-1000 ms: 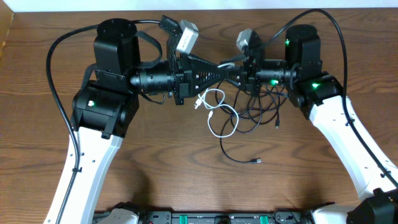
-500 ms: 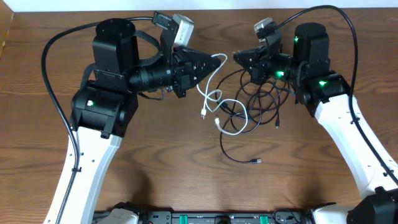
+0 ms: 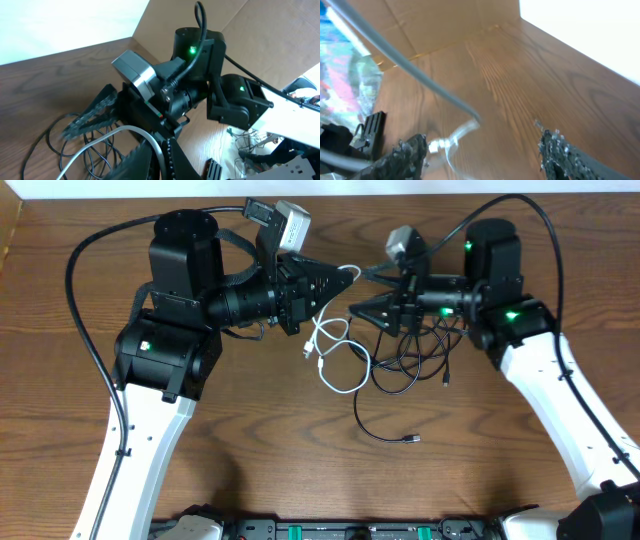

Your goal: Untangle cables

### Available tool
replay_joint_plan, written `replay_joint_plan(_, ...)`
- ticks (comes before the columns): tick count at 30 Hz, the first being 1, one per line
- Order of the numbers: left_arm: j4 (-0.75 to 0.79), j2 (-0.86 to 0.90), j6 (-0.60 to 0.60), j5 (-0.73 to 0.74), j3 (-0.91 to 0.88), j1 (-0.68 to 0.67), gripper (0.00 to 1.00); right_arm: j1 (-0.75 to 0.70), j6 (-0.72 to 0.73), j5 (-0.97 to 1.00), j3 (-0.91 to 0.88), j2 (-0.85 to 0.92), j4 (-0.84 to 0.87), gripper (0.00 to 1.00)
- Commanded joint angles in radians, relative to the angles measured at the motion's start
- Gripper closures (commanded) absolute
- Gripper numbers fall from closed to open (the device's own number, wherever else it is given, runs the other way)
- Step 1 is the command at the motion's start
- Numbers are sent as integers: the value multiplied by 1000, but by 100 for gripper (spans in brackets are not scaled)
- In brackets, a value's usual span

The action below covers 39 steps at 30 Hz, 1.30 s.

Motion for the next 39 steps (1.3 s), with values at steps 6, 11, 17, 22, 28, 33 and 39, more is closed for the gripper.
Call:
replay_joint_plan(6,4,-8,-35,13,14,6,93,91,256,151,2,82,174,41)
replay_joint_plan(11,4,-8,-34,5,14,6,93,80,360,316,2,96,172,99)
replay_joint_plan(17,5,-8,-34,0,14,6,76,42,389,333,3,86,126,99)
replay_joint_plan(22,4,-8,-34,-40,14,6,62,2,413,345,3,72,69,99)
replay_joint_plan(28,4,-8,-33,-78,14,6,53,-81,435,452,63,56,-32,99)
replay_joint_plan(33,0,-8,-34,-116,14,6,52,-173,430,538,221,56,-87,99)
replay_joint_plan(39,-27,-7,-30,-153,14,6,52,-280,411,632,406,56,-87,99)
